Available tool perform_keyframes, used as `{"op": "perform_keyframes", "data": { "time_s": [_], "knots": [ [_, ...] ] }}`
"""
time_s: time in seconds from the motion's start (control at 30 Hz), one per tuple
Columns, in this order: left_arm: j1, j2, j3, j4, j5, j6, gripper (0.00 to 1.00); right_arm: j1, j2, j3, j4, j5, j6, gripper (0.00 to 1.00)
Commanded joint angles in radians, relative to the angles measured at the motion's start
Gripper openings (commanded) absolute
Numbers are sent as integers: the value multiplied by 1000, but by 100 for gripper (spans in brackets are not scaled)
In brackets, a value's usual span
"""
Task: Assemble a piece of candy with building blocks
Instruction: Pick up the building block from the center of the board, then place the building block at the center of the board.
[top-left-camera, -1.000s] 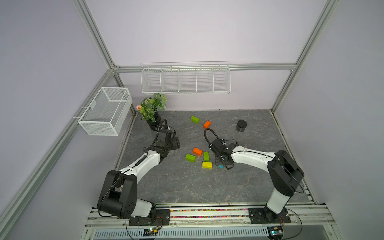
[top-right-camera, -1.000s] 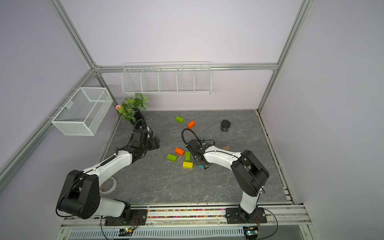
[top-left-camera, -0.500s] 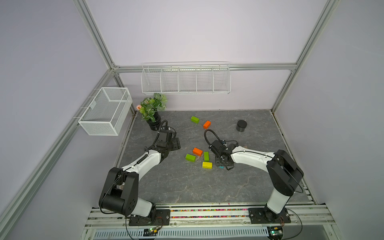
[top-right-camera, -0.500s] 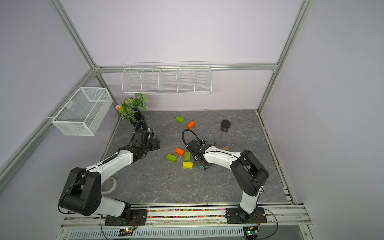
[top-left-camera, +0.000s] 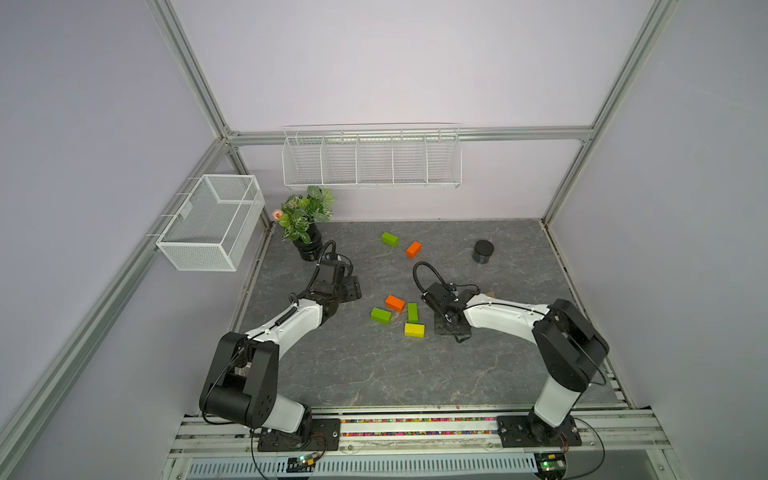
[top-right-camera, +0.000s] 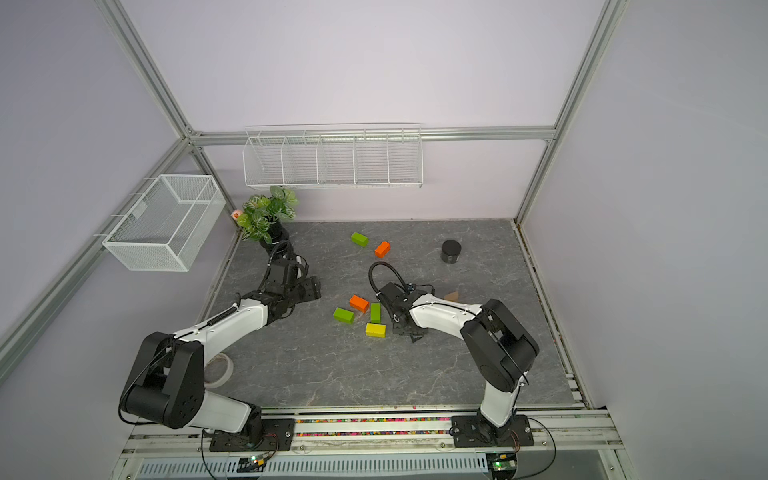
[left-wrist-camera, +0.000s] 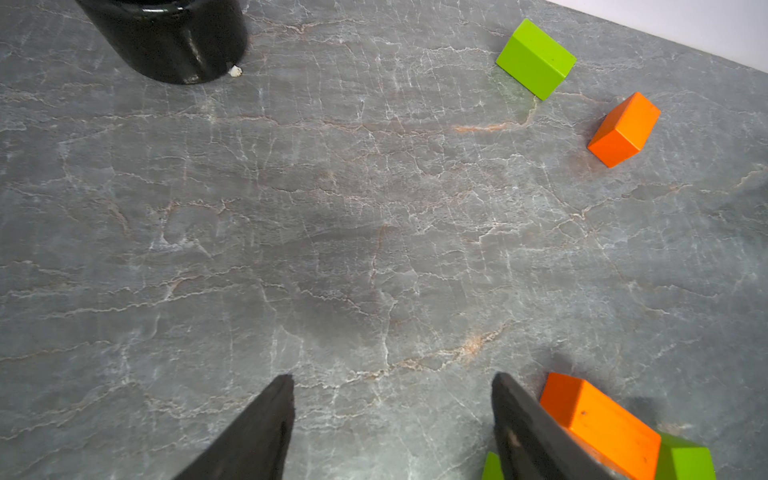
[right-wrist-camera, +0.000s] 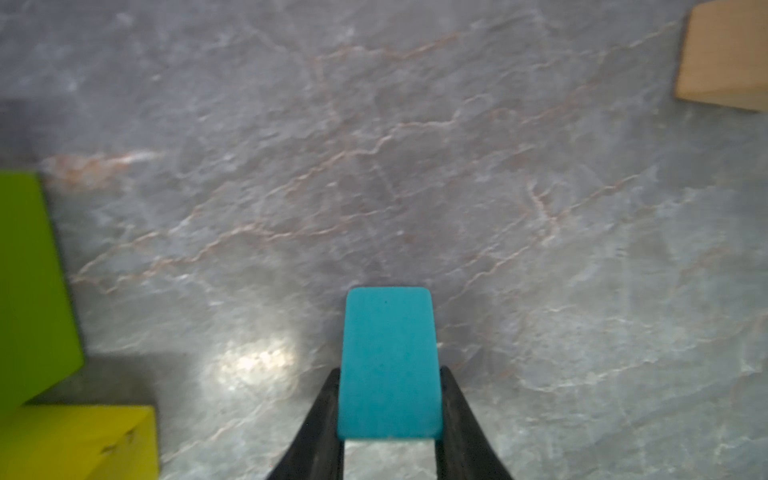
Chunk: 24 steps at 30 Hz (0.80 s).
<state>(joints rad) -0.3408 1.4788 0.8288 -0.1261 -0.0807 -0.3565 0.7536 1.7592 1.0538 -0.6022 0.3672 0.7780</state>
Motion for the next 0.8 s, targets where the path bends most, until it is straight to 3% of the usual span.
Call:
{"op": "perform_keyframes", "data": {
  "time_s": [0.0,0.27,0.53,0.77],
  "knots": [
    [-3,16,30,-3,4,-16,76,-52,-75,-34,-29,54,-11,18],
    [-3,24,32,-4,4,-13,76,-229,-130,4,46,84,-168,20],
    [-3,34,30,-4,3,-16,75,-357,71,210,131,112,-235,20],
    [-4,24,26,-14,-2,-17,75,-390,251,325,138,92,-223,22]
  ]
}}
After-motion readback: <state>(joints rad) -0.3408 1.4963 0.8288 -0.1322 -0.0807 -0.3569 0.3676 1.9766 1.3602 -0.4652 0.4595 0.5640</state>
